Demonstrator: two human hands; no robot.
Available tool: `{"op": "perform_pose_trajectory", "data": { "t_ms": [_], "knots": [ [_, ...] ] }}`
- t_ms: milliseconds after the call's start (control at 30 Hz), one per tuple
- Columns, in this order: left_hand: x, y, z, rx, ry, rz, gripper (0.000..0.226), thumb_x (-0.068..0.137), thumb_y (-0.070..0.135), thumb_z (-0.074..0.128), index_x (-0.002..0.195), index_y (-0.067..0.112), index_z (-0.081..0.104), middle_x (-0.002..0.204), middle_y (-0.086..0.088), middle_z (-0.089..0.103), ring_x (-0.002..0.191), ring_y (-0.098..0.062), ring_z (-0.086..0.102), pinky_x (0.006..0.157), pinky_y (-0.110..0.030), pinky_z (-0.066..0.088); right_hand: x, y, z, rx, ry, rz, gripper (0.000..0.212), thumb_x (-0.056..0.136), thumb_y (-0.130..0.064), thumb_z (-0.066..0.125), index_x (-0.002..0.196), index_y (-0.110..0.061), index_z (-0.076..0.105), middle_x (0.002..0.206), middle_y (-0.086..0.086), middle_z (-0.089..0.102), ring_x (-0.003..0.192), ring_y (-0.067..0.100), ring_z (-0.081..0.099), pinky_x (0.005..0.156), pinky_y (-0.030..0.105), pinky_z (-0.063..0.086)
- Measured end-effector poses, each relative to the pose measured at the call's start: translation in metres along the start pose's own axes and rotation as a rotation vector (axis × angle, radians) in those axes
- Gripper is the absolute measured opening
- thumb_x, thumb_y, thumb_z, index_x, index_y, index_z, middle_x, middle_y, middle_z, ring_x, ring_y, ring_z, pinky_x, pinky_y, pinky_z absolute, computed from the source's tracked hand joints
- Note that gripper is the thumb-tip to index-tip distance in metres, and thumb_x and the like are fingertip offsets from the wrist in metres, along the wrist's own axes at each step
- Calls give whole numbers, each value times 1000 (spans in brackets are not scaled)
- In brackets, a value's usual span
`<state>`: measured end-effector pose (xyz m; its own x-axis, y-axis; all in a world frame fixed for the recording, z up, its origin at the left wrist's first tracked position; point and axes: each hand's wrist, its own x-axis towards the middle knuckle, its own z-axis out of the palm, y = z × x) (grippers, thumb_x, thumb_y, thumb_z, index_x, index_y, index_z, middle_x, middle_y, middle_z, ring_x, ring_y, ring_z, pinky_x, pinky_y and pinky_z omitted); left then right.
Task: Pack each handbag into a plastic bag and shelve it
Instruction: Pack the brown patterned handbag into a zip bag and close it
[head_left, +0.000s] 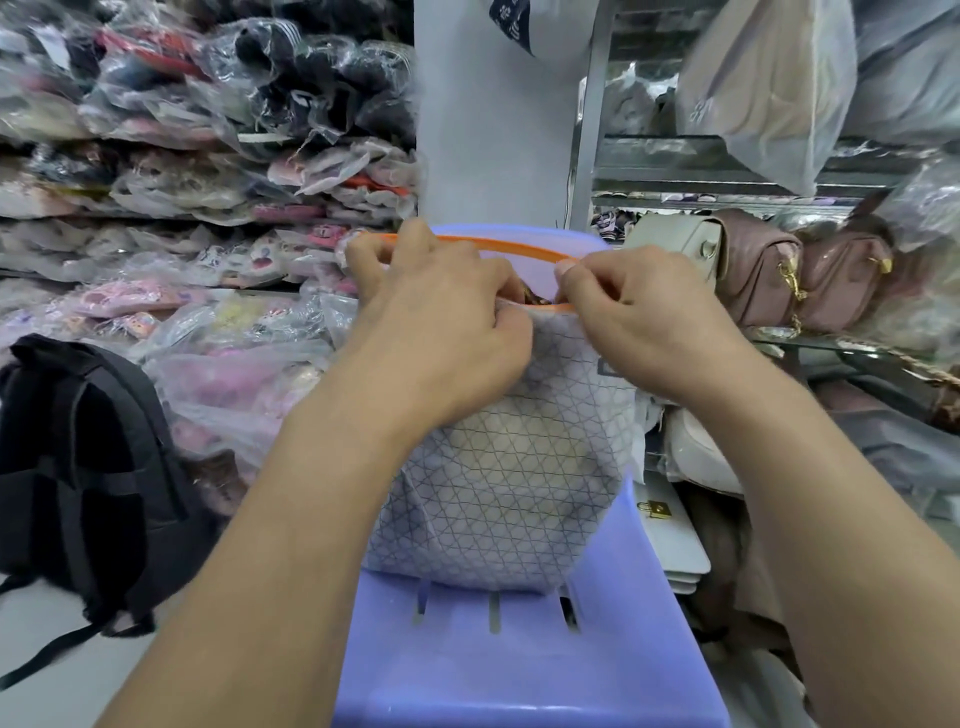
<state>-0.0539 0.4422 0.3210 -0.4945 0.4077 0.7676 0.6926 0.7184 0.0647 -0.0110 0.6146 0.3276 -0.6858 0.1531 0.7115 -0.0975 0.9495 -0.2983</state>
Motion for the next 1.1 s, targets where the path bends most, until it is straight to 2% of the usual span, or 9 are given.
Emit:
{"op": "perform_pose_trajectory", "data": {
  "t_ms": [167, 267, 333, 433, 533, 633, 767, 1000, 1100],
  "knots": [
    [-5, -1, 22, -36, 132, -89, 26, 81, 44, 43, 100, 28, 53, 122, 1, 44, 123, -23, 24, 111, -47, 17, -1, 1, 13, 110, 167, -64, 37, 101, -38, 59, 75, -13, 66, 56, -3, 51, 61, 21, 51, 60, 35, 35],
    [-3, -15, 28, -107, 196, -207, 41, 85, 45, 49, 124, 33, 48, 152, -1, 28, 143, -28, 14, 119, -53, 8, 2, 6, 17, 120, 262, -41, 31, 106, -38, 51, 82, -18, 56, 61, -9, 47, 75, 31, 52, 71, 37, 34],
    [-3, -25, 31, -227, 164, -346, 55, 95, 46, 50, 145, 40, 29, 163, -2, 10, 150, -31, 5, 121, -57, 4, 2, 8, 20, 144, 297, 4, 27, 108, -37, 45, 86, -22, 51, 68, -11, 46, 81, 33, 51, 77, 43, 36],
    [-5, -37, 36, -650, 71, -552, 65, 104, 49, 40, 157, 39, 4, 168, 1, 10, 153, -27, 17, 122, -54, 14, 4, 4, 24, 90, 309, 73, 25, 110, -36, 40, 89, -24, 46, 74, -9, 46, 86, 31, 47, 80, 41, 28],
    [-10, -45, 47, -931, 22, -640, 59, 104, 51, 39, 157, 37, 18, 159, 4, 36, 142, -19, 39, 114, -41, 31, 5, -11, 22, -45, 292, 129, 21, 108, -38, 41, 96, -25, 51, 89, -4, 54, 97, 29, 44, 82, 37, 21],
    [-10, -53, 58, -1040, 138, -684, 48, 98, 55, 50, 143, 38, 45, 134, 1, 60, 117, -13, 59, 104, -39, 46, 3, -38, 28, -75, 361, -10, 20, 103, -38, 50, 110, -23, 62, 110, -1, 62, 110, 29, 48, 87, 36, 22],
    [-6, -52, 55, -1233, 326, -673, 20, 100, 39, 58, 119, 35, 56, 87, 1, 53, 68, -7, 49, 65, -29, 45, 11, -79, 45, -148, 227, -201, 30, 101, -37, 50, 122, -23, 66, 120, 2, 65, 118, 31, 53, 99, 41, 29],
    [2, -53, 37, -1353, 456, -640, 11, 102, 30, 59, 99, 20, 65, 94, 3, 71, 87, -7, 64, 79, -24, 51, 33, -104, 51, -189, 42, -148, 37, 105, -39, 41, 131, -22, 61, 127, 8, 62, 120, 36, 53, 98, 46, 43],
    [4, -48, 31, -1434, 456, -652, 13, 101, 27, 59, 101, 15, 65, 87, 2, 74, 80, -4, 66, 75, -22, 52, 39, -113, 48, -197, 24, -180, 32, 105, -35, 41, 112, -20, 68, 114, 6, 67, 110, 35, 57, 86, 42, 40]
  ]
}}
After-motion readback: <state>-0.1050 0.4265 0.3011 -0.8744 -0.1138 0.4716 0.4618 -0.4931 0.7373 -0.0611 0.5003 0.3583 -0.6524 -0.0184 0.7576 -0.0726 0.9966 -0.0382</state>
